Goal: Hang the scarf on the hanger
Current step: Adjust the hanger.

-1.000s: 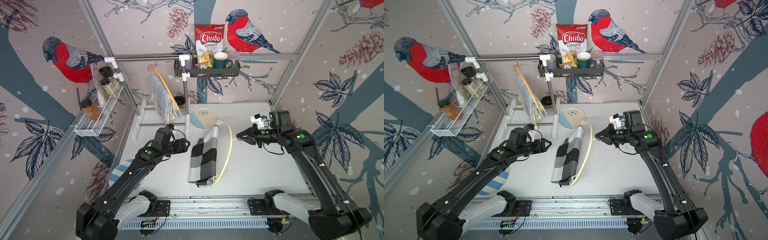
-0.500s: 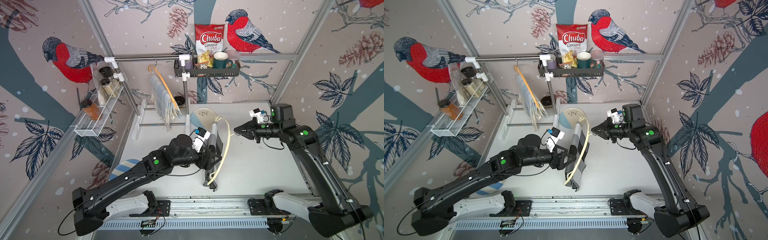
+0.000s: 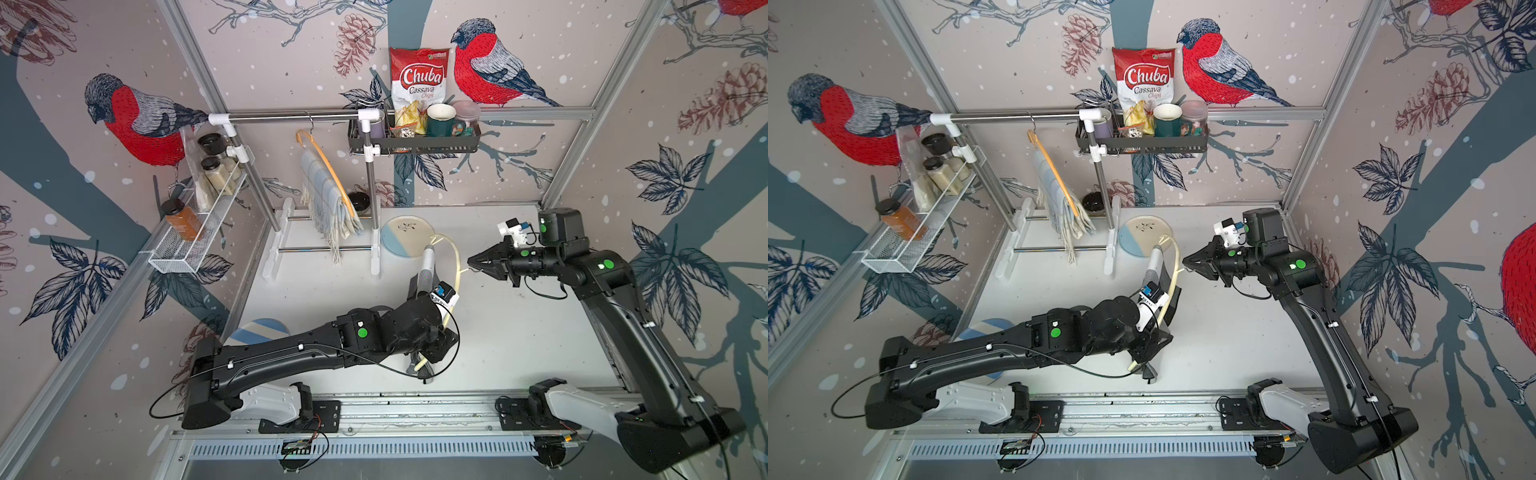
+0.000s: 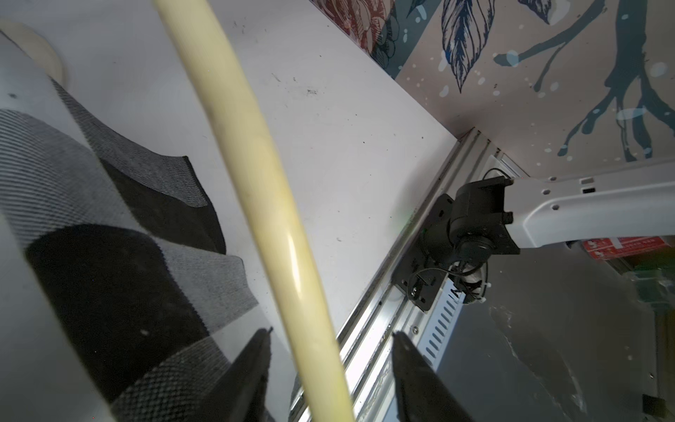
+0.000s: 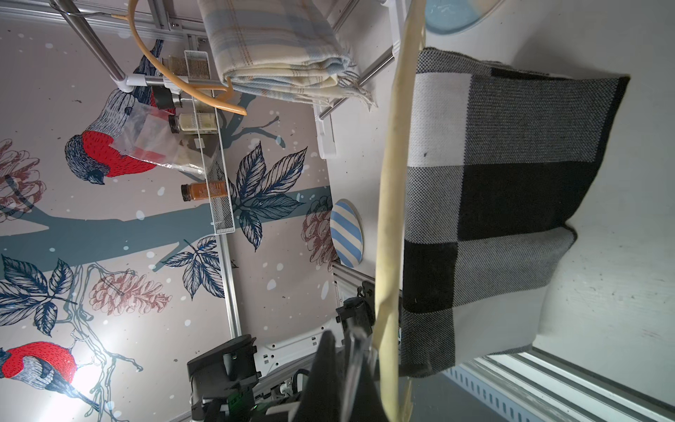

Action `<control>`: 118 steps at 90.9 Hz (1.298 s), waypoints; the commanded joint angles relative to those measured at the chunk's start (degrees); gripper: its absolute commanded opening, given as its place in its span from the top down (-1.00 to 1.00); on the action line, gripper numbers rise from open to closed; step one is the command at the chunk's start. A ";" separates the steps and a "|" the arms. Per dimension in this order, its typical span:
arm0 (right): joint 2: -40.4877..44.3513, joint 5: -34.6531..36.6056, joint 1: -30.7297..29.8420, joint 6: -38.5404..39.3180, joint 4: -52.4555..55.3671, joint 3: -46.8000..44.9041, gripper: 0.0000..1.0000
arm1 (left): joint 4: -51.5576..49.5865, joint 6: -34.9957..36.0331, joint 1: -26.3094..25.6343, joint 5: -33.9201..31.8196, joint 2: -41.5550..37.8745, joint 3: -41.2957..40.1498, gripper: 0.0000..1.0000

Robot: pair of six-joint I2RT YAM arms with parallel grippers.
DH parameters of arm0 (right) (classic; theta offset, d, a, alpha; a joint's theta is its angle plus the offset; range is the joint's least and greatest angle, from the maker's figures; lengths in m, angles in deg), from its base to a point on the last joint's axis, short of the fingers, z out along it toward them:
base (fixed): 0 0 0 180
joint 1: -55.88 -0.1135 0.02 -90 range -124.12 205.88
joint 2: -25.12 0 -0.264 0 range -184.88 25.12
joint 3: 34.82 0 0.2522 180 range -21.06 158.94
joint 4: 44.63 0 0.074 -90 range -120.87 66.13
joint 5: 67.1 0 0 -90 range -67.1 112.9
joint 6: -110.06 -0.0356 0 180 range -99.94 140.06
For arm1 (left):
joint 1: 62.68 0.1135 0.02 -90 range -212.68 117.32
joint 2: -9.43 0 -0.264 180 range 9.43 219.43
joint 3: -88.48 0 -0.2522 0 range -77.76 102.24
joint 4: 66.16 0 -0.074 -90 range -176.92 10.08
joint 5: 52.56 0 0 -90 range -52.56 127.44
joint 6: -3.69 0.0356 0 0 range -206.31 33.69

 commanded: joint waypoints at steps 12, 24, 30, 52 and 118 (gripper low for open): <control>-0.35 -1.00 -0.09 0.83 -3.14 0.27 1.00 | -9.67 -3.89 -5.78 -21.25 5.71 5.12 0.48; -0.60 -1.07 -0.10 0.91 -3.12 0.86 1.00 | -11.31 -5.17 -6.39 -23.96 7.85 6.30 0.53; -0.69 -0.96 -0.12 0.98 -3.15 0.83 1.00 | -13.93 -5.68 -6.90 -26.56 8.82 7.77 0.59; -1.04 -1.02 -0.11 1.56 -4.30 0.65 0.73 | -15.05 -4.79 -7.44 -26.78 8.61 9.73 1.00; 26.04 6.11 -3.02 24.62 -40.75 -24.61 -0.83 | 2.63 -14.20 0.59 -20.30 -11.50 4.48 1.00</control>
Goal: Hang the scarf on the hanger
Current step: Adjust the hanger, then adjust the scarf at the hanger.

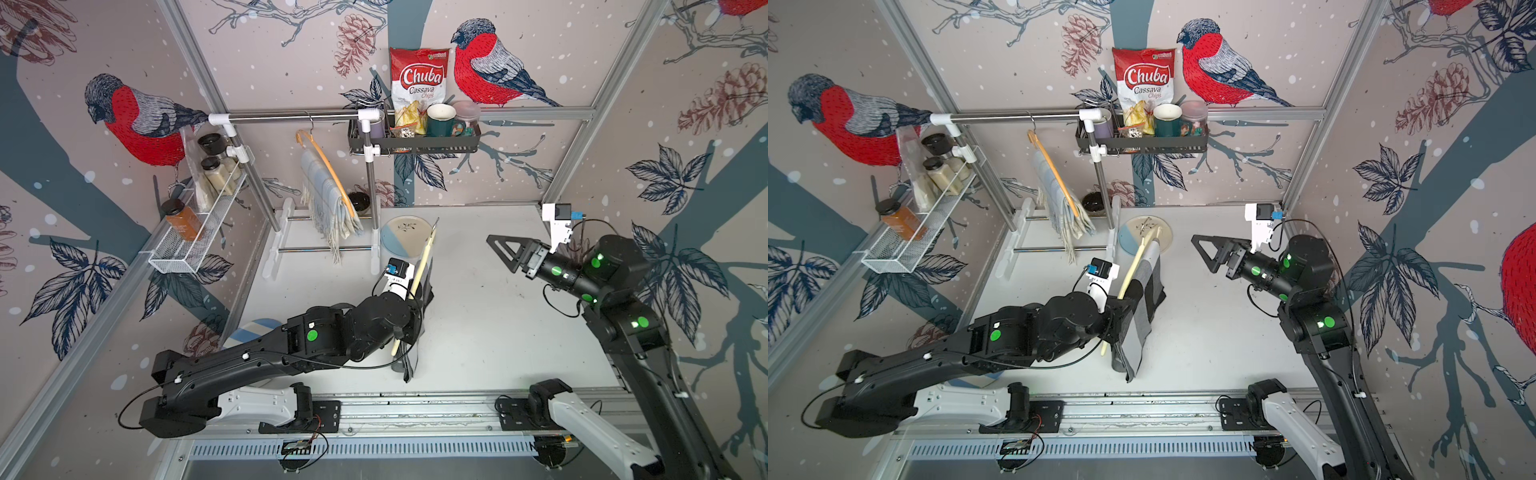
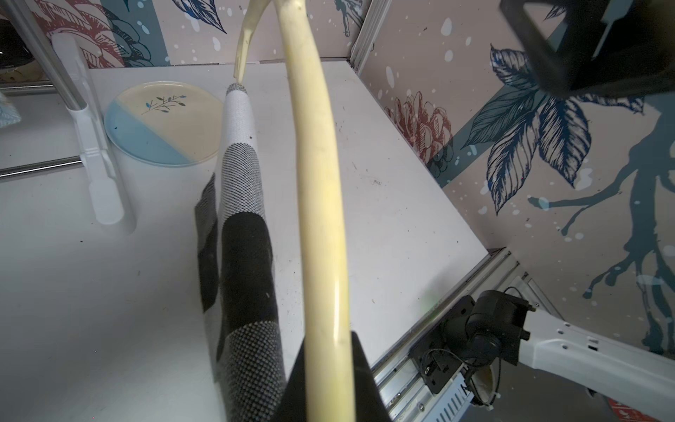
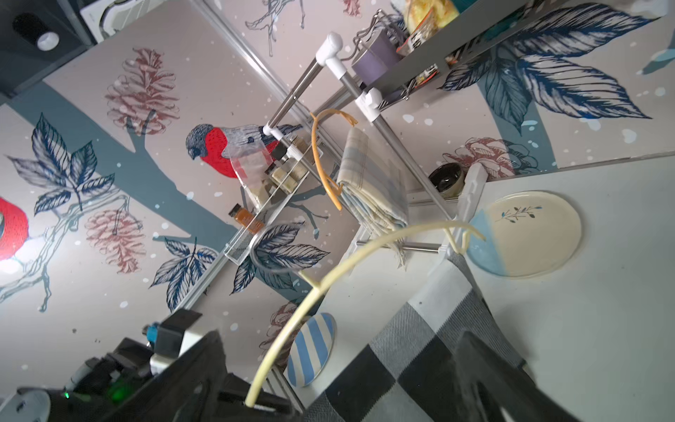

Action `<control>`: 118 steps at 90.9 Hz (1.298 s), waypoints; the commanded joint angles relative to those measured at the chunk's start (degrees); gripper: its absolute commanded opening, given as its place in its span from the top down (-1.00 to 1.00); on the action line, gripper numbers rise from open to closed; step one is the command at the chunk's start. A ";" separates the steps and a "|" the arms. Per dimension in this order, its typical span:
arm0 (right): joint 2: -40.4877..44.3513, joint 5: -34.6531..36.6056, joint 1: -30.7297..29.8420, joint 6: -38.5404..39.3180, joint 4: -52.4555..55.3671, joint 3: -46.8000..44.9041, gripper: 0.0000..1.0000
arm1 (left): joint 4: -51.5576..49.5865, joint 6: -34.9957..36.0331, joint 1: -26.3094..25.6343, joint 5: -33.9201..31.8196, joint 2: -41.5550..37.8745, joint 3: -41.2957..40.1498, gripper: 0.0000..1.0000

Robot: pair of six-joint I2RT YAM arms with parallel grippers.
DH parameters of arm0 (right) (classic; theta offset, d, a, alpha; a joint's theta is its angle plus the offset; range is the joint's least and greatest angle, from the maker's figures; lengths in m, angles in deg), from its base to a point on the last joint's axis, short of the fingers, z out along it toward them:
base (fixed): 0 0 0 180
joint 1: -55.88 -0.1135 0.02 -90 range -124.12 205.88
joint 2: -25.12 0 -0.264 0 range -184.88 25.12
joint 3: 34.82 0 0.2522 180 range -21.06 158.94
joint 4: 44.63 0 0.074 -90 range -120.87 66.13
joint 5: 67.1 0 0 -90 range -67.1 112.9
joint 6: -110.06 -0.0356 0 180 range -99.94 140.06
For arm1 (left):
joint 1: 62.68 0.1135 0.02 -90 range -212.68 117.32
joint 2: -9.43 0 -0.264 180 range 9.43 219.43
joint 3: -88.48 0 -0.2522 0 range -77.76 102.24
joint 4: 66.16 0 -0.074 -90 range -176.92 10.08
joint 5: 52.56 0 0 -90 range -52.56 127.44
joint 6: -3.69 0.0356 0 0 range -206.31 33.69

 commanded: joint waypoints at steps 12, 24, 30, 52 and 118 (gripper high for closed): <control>13.39 7.54 -15.02 13.24 -11.75 -19.71 -0.65 | 17.09 -1.94 0.34 -6.36 0.62 1.13 1.00; 19.36 17.80 -28.78 21.57 -16.55 -30.25 -0.53 | 20.70 -0.46 0.32 -8.06 4.05 5.78 1.00; 19.80 22.42 -36.05 27.12 -17.95 -33.04 -0.49 | 21.26 -0.40 0.29 -9.51 5.88 8.33 1.00; 10.89 40.30 -56.00 43.18 -21.38 -35.12 -0.41 | 25.82 1.44 0.33 -13.71 11.92 15.55 1.00; 5.42 39.06 -50.18 47.01 -37.12 -39.10 -0.24 | 23.22 5.35 0.28 -21.11 19.47 26.67 1.00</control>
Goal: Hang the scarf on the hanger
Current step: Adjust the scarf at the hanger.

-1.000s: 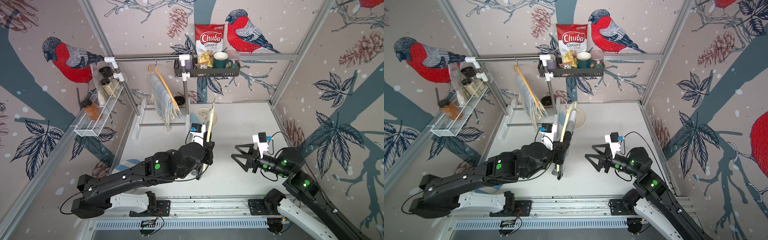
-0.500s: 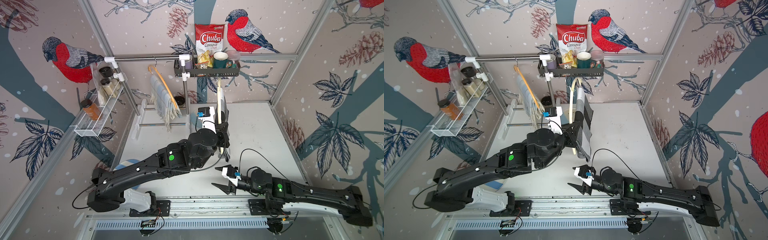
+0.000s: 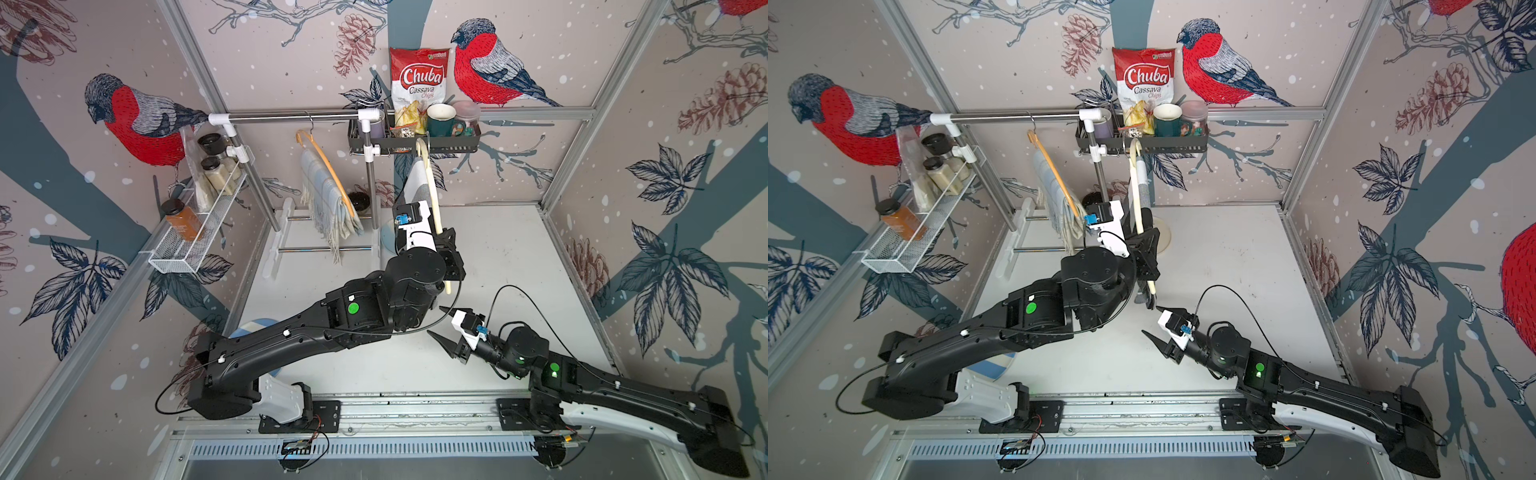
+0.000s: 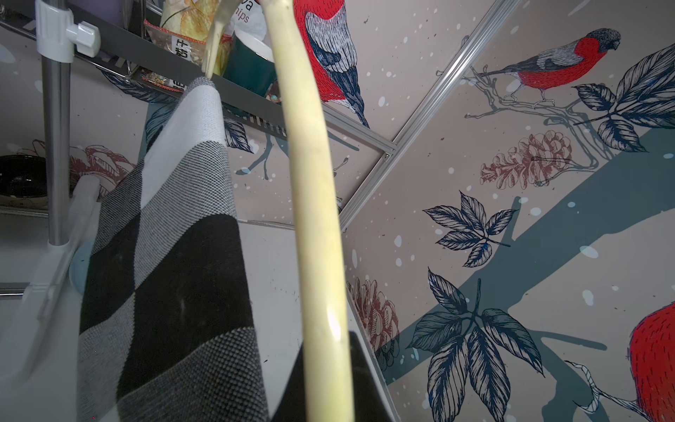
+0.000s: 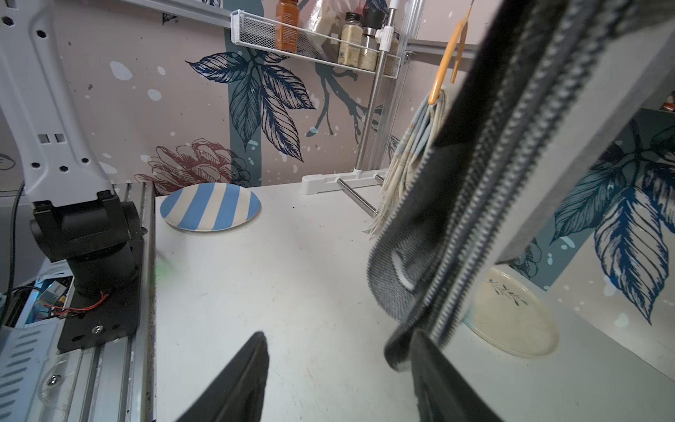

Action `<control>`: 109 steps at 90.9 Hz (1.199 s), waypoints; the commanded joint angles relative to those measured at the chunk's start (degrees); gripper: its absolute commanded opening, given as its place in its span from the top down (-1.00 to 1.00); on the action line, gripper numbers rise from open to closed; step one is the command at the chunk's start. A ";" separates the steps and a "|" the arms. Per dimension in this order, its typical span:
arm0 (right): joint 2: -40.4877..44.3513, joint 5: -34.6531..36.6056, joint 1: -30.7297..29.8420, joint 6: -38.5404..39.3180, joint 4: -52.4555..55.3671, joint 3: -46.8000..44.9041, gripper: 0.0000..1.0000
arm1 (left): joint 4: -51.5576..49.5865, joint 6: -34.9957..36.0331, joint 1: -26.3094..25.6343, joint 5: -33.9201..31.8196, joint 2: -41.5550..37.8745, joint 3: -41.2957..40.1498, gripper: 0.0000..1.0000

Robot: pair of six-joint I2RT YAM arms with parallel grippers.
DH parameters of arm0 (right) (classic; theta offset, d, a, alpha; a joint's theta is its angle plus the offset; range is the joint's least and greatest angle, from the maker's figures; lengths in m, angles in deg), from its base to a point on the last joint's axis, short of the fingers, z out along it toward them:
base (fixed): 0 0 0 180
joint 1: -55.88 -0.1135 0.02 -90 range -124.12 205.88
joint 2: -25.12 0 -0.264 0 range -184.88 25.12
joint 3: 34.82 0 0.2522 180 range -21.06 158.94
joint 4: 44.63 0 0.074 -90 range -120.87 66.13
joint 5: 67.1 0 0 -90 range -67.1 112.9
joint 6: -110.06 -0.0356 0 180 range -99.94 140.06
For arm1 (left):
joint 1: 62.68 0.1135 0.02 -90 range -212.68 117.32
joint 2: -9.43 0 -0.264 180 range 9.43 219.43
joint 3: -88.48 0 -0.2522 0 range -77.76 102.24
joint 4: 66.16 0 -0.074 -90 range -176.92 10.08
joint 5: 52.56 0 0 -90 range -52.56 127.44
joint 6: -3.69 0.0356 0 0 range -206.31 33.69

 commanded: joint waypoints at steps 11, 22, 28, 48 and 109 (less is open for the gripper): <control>-0.80 -3.78 0.38 -0.92 -6.55 0.04 -0.24 | 4.24 3.65 0.29 -2.38 1.30 2.87 1.00; -1.63 -1.35 1.54 -1.31 -8.40 -0.45 -0.22 | 4.15 3.43 0.25 -2.37 1.88 3.34 1.00; -1.95 -0.42 2.49 -1.34 -9.33 -0.67 -0.23 | 3.89 3.20 0.26 -2.23 2.27 3.74 1.00; -3.80 -1.08 6.70 -2.09 -12.37 -0.29 -0.22 | 4.26 2.26 0.39 -2.03 2.42 3.57 1.00; -1.53 -3.74 6.49 -3.12 -7.84 -0.48 -0.16 | 5.39 1.63 1.40 -2.33 3.12 3.33 1.00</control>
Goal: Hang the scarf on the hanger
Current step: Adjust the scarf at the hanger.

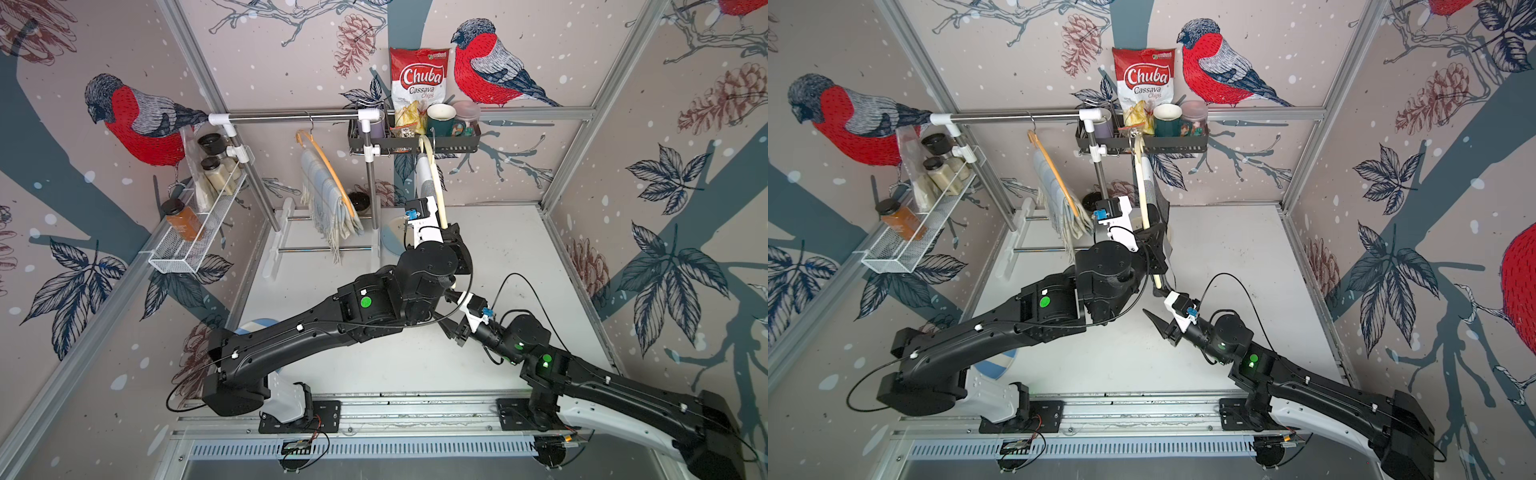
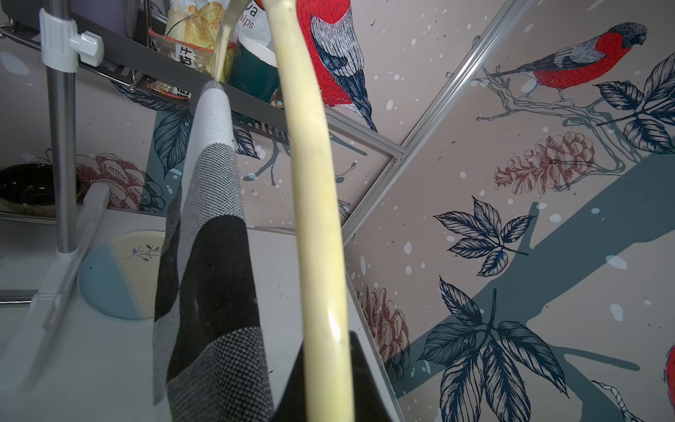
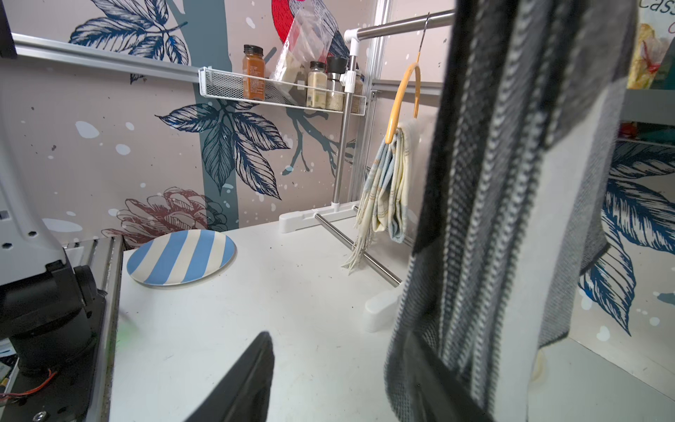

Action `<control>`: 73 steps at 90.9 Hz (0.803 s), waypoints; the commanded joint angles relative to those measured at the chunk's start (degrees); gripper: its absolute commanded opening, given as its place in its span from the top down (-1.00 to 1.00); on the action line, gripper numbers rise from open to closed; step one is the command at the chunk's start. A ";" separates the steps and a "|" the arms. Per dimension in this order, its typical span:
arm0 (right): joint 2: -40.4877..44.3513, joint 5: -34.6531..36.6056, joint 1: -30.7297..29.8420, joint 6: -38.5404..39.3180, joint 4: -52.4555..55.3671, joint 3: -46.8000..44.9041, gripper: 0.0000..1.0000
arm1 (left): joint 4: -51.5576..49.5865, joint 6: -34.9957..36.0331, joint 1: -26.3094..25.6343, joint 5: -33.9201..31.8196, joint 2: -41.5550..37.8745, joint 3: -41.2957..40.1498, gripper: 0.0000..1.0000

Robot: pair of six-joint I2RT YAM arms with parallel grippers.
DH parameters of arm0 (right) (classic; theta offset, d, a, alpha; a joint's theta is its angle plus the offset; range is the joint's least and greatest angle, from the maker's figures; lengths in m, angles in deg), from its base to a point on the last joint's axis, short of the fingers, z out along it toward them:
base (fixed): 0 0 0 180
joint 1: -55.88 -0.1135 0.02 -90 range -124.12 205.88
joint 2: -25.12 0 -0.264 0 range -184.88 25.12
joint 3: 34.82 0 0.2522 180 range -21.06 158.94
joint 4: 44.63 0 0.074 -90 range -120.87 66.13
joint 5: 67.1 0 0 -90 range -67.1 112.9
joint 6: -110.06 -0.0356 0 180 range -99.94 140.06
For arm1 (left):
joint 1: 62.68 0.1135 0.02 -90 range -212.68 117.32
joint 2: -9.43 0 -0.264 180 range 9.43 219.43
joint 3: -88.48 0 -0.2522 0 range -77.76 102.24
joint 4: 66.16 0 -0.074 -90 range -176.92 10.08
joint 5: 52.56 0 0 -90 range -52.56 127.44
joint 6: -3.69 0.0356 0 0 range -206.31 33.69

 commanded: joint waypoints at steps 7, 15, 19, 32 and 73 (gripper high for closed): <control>1.55 0.26 -2.19 0.32 2.98 -1.01 -0.15 | 5.56 0.91 0.49 -1.36 -0.08 0.69 1.00; -0.29 0.54 -2.27 0.36 1.41 -1.03 -0.15 | 5.74 0.71 0.58 -1.14 -0.07 0.62 1.00; -1.31 1.48 -2.23 0.49 0.11 -1.01 -0.14 | 5.73 0.59 0.60 -1.01 0.01 0.63 1.00; -4.02 2.21 -0.10 -0.75 -4.88 -1.11 -0.12 | 5.41 0.49 0.57 -0.99 -0.17 0.74 1.00; -6.62 -1.35 1.86 -1.30 -4.96 0.87 0.05 | 5.87 0.44 0.70 -1.18 0.15 0.57 1.00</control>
